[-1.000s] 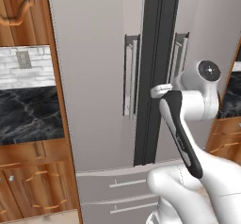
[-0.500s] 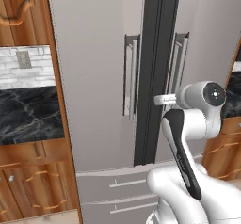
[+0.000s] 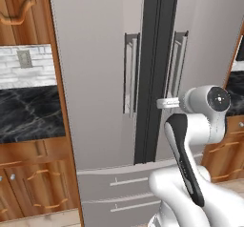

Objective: Gather the bell peppers from the fridge and place them on a tray on the dining counter. Then gather the fish and chicken drumstick from the fridge and place them on the other tray.

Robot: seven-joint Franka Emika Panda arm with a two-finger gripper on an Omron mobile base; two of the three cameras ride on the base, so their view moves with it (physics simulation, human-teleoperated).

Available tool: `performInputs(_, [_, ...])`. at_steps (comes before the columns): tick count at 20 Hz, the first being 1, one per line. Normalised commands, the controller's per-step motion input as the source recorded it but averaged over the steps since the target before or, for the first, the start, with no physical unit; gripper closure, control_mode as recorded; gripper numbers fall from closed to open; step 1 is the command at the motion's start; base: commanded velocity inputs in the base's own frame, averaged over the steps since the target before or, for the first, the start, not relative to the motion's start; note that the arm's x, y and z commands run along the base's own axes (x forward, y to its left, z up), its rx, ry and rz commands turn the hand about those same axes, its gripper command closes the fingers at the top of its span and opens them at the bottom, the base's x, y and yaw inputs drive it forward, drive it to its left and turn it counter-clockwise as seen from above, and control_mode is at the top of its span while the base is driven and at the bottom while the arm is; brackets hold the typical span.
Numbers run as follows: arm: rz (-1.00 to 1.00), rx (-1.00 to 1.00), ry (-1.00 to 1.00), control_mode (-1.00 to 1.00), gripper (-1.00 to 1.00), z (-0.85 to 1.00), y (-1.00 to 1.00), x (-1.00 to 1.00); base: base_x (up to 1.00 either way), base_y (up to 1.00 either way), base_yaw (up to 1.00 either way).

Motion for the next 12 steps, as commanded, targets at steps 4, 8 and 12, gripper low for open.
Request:
performInputs(4, [0.00,0.00,0.00,1.00,-1.00,0.00,0.00,0.00,-0.27,0.00,0.00])
performInputs(8, [0.00,0.00,0.00,1.00,-1.00,0.00,0.00,0.00,-0.15,0.00,0.00])
performInputs(12, [0.00,0.01,0.00,-1.00,-1.00,0.00,-0.04,0.00,0.00,0.00,0.00])
